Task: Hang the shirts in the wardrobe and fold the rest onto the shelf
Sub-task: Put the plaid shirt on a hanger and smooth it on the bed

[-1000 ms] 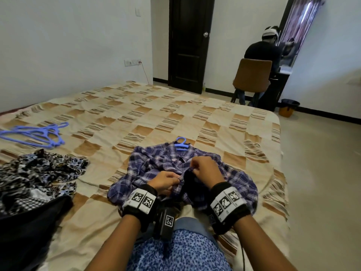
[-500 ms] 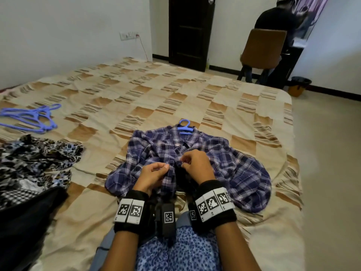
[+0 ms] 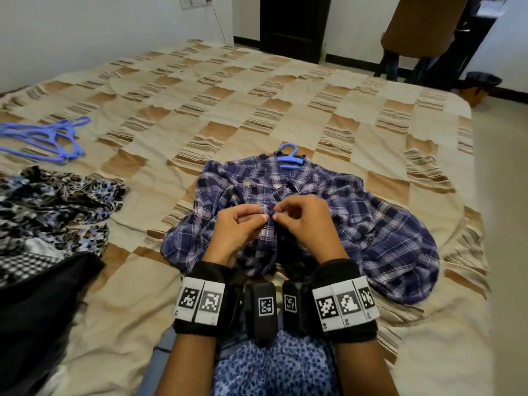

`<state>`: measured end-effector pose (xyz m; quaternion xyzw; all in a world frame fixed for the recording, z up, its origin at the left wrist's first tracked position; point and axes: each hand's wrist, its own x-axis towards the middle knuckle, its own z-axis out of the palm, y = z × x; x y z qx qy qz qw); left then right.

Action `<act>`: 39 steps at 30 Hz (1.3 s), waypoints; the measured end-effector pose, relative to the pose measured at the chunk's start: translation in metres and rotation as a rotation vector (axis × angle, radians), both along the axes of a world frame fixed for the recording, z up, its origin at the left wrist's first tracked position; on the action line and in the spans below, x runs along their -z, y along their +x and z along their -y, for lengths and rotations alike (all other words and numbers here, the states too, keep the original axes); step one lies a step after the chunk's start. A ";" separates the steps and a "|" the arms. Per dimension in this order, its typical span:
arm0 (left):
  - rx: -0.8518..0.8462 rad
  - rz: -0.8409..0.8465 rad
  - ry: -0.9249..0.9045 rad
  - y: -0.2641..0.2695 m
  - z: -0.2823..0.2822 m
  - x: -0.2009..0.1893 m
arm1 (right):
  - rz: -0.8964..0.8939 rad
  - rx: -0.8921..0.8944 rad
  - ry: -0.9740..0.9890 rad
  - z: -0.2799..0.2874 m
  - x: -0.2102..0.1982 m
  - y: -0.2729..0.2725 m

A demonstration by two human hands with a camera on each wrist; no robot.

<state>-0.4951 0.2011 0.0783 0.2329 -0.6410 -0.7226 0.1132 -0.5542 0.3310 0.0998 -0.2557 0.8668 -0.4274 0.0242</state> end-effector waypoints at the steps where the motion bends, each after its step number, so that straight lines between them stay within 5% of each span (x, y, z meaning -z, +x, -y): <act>1: 0.002 0.001 -0.007 0.001 0.000 0.000 | -0.014 0.009 0.001 0.001 0.001 0.001; 11: 0.052 0.010 0.010 0.004 0.001 0.000 | -0.192 0.066 0.159 0.006 0.002 0.002; 20: -0.003 0.017 -0.043 0.005 0.003 -0.001 | -0.053 0.005 0.083 0.008 0.005 0.002; 24: -0.022 0.030 -0.061 0.005 0.004 -0.001 | -0.083 0.115 -0.042 0.004 0.005 0.000; 39: -0.009 -0.018 -0.077 0.005 0.001 -0.001 | -0.076 0.057 0.093 0.007 0.007 0.002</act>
